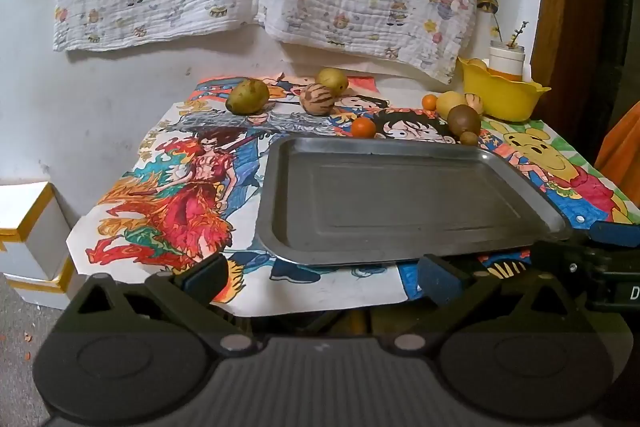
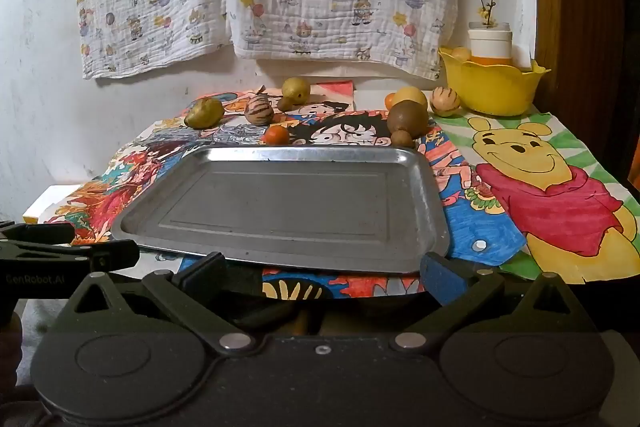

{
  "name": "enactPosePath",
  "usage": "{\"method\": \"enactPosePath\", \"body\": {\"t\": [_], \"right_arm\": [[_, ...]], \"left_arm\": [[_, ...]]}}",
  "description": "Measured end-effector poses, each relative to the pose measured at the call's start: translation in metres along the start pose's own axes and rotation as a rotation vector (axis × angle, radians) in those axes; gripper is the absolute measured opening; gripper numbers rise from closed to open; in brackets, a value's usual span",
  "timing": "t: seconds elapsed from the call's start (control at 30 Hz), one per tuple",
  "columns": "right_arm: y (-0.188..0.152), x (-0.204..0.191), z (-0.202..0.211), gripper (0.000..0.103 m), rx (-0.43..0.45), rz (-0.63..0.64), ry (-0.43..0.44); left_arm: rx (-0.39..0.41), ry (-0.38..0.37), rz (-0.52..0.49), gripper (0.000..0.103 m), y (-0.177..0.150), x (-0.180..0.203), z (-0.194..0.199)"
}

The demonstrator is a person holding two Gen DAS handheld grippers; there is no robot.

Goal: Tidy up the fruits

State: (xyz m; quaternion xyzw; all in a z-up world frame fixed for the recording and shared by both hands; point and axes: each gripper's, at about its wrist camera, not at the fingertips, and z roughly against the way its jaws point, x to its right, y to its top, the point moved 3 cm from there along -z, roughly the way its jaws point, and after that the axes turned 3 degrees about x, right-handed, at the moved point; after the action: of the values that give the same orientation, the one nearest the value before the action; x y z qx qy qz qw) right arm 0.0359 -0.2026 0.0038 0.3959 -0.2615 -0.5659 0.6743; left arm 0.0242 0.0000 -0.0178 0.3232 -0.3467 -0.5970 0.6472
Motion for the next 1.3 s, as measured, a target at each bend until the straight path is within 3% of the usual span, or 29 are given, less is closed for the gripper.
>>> {"method": "enactPosePath", "body": {"t": [1.3], "right_arm": [[0.0019,-0.0021,-0.0010,0.103,0.002,-0.004,0.004]], "left_arm": [[-0.003,0.001,-0.003,0.103,0.0000,0.0002,0.0004]]}}
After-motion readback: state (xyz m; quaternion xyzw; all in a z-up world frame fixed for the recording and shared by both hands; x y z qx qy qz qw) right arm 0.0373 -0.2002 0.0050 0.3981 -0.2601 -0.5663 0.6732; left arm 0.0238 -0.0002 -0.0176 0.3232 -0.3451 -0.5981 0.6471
